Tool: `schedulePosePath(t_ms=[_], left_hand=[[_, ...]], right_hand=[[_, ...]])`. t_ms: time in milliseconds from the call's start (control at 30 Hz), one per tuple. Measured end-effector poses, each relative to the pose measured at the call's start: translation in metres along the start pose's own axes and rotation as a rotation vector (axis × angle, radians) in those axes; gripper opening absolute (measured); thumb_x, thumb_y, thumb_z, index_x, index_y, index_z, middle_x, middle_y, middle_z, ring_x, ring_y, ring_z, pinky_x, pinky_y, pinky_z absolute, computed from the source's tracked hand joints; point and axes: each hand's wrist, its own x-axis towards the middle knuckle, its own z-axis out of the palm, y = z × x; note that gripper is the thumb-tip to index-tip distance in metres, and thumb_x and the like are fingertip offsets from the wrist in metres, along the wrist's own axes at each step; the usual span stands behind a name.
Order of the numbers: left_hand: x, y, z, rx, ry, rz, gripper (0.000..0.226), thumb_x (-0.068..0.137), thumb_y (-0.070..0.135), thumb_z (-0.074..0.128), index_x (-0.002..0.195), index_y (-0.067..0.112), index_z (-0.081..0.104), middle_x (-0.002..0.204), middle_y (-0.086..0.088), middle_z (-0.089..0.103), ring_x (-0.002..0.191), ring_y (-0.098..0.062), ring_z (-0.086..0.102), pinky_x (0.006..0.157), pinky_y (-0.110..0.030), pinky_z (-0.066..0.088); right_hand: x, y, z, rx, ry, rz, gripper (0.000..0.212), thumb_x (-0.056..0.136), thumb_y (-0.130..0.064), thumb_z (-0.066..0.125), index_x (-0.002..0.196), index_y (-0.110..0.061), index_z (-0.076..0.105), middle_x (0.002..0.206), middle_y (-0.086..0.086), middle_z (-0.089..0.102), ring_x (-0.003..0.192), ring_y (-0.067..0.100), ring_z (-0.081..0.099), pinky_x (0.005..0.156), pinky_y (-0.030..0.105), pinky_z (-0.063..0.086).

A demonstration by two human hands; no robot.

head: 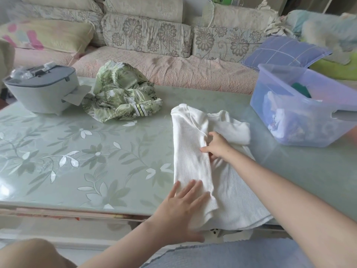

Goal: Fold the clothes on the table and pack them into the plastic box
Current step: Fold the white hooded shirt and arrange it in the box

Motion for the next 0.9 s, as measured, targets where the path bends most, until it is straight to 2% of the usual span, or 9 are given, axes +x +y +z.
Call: schedulePosePath(t_ms=[67,167,233,333,467,567,667,767,900], left_hand=[[0.002,0.003,0.003,0.052,0.016,-0.022,0.092,0.069,0.048,0.069,0.146,0.020,0.025,0.152,-0.010,0.031,0.141,-0.027,0.029,0.109,-0.050,0.032],[-0.003,-0.001,-0.002,0.015,-0.012,0.039,0.086,0.089,0.010,0.047,0.151,0.028,-0.010,0.158,-0.002,-0.017,0.144,-0.021,-0.020,0.118,-0.044,-0.007],[-0.006,-0.007,-0.009,0.007,-0.059,0.060,0.084,0.090,0.004,0.038,0.149,0.030,-0.015,0.155,0.001,-0.026,0.141,-0.018,-0.028,0.117,-0.039,-0.015],[-0.012,-0.015,-0.018,-0.022,-0.154,0.066,0.087,0.087,-0.006,0.033,0.148,0.032,-0.016,0.154,0.003,-0.028,0.140,-0.016,-0.030,0.115,-0.033,-0.017],[-0.024,-0.023,-0.033,-0.029,-0.271,0.050,0.099,0.075,-0.016,0.029,0.148,0.031,-0.017,0.152,0.005,-0.032,0.138,-0.016,-0.031,0.117,-0.034,-0.014],[-0.023,-0.025,-0.029,-0.104,-0.298,0.028,0.081,0.093,0.008,0.037,0.148,0.035,-0.015,0.151,0.009,-0.033,0.136,-0.012,-0.034,0.116,-0.038,-0.016],[-0.012,-0.029,-0.031,-0.300,-0.267,-0.033,0.077,0.084,0.072,0.034,0.149,0.038,0.012,0.157,0.014,-0.009,0.142,-0.004,-0.018,0.118,-0.038,-0.012],[0.002,-0.029,-0.038,-0.395,0.144,-0.124,0.065,0.084,0.074,0.024,0.125,0.035,0.056,0.133,0.015,0.052,0.129,-0.006,0.040,0.108,-0.029,0.031],[0.020,-0.009,-0.041,-0.266,0.335,-0.394,0.047,0.084,0.070,0.041,0.091,0.025,0.054,0.084,0.013,0.056,0.075,-0.008,0.051,0.064,-0.023,0.040]], right_hand=[[0.002,0.004,0.000,0.014,-0.014,-0.011,0.073,0.080,-0.004,0.071,0.142,-0.012,0.033,0.129,0.007,0.049,0.103,0.029,0.061,0.059,0.042,0.057],[0.004,0.009,0.004,-0.023,-0.034,-0.061,0.081,0.082,0.001,0.068,0.149,-0.016,0.026,0.091,-0.009,0.052,0.075,0.009,0.057,0.054,0.024,0.053],[0.005,0.010,0.008,-0.076,-0.040,-0.082,0.082,0.083,0.002,0.066,0.150,-0.015,0.023,0.073,-0.017,0.035,0.063,-0.002,0.041,0.053,0.012,0.044],[0.004,0.006,0.013,-0.104,-0.033,-0.118,0.077,0.082,0.001,0.065,0.148,-0.013,0.028,0.069,-0.015,0.035,0.059,-0.001,0.036,0.045,0.005,0.038],[0.007,0.003,0.025,-0.089,-0.036,-0.141,0.069,0.081,0.001,0.065,0.143,-0.011,0.036,0.081,-0.006,0.051,0.062,0.003,0.041,0.054,0.011,0.034],[0.007,0.003,0.028,-0.052,-0.035,-0.130,0.074,0.082,0.002,0.065,0.147,-0.011,0.030,0.117,0.006,0.053,0.088,0.018,0.057,0.072,0.027,0.053],[0.008,-0.001,0.019,0.001,-0.022,-0.056,0.065,0.084,-0.004,0.062,0.143,-0.013,0.035,0.115,0.005,0.052,0.060,0.023,0.062,0.046,0.029,0.054],[0.013,-0.006,0.011,0.038,0.124,-0.032,0.055,0.088,-0.020,0.061,0.138,-0.011,0.041,0.112,0.006,0.056,0.065,0.027,0.064,0.045,0.032,0.055],[0.023,-0.008,0.015,0.115,0.198,-0.013,0.062,0.085,-0.019,0.067,0.141,-0.013,0.039,0.116,0.012,0.061,0.071,0.030,0.068,0.046,0.033,0.055]])
